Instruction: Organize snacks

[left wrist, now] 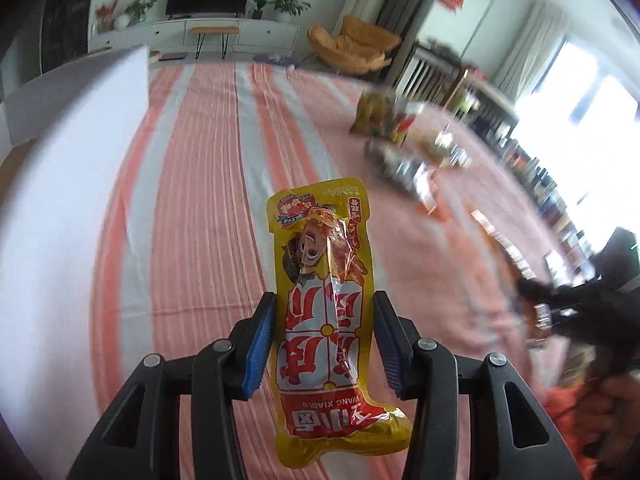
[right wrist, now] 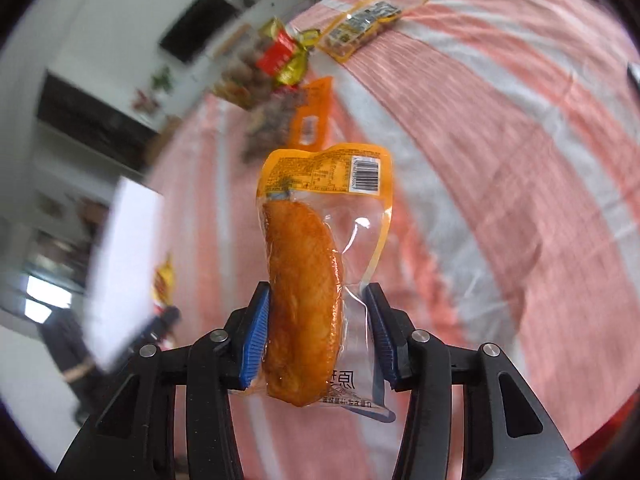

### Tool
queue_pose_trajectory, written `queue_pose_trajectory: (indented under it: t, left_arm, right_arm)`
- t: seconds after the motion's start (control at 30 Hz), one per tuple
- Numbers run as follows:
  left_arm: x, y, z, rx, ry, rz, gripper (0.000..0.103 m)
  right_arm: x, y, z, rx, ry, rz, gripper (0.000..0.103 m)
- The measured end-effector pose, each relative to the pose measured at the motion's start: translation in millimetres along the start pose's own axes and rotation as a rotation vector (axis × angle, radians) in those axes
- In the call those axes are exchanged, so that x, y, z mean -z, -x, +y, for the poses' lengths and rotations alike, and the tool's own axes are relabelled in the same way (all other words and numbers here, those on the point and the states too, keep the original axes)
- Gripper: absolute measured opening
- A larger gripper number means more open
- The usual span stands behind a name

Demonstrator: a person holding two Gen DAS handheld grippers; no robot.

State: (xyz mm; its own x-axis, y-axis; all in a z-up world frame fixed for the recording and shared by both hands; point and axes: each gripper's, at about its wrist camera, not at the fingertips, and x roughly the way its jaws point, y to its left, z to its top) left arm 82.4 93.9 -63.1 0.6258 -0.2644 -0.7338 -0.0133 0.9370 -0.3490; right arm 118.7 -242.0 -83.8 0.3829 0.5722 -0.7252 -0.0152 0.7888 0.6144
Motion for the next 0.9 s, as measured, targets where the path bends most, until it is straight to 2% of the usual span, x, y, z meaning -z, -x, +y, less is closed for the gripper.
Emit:
queue_pose_trajectory:
  t: [0.1,0.17,0.27,0.4,0.47,0.5,0.57,0.63,0.7,0.77,0.83,0.9]
  left_arm:
    - [-12,54,14,0.047,0.055,-0.08,0.047]
    - [-18,92,28,0.021,0.061,-0.139,0.047]
    - [-17,144,59,-0.114,0.068,-0.216,0.047]
    - [4,193,118,-0.36,0.152,-0.262,0.048]
    - [18,205,148,-0.476,0.211,-0.246,0.048]
    - [26,209,160,-0.528,0.246,-0.234,0.052]
    - [40,216,185,-0.596,0.32,-0.215,0.063]
    - [48,221,198,-0.622,0.368,-0.215,0.074]
    - [53,229,202,-0.634,0.392,-0.249,0.078]
    - [52,230,196,-0.646,0.38,-0.288,0.08]
    - [46,225,184,-0.632,0.352,-0.311,0.081]
    - [33,210,158,-0.548,0.311,-0.329,0.081]
  right_arm:
    - [-1,12,31,-0.081,0.026,-0.008,0.049]
    - [-2,16,70,-0.15,0.076,0.001,0.049]
    - [10,15,147,-0.262,0.191,0.038,0.049]
    - [52,-3,258,-0.382,0.392,0.136,0.05]
    - [82,-21,311,-0.431,0.502,0.198,0.055]
    - [97,-32,332,-0.445,0.552,0.22,0.063]
    - [124,-53,359,-0.439,0.634,0.243,0.07]
    - [143,-79,374,-0.41,0.688,0.315,0.072]
    - [148,-88,374,-0.383,0.691,0.345,0.072]
    - [144,-84,364,-0.384,0.69,0.313,0.072]
    - [128,-71,344,-0.35,0.698,0.252,0.072]
    - [108,-59,314,-0.284,0.686,0.167,0.072]
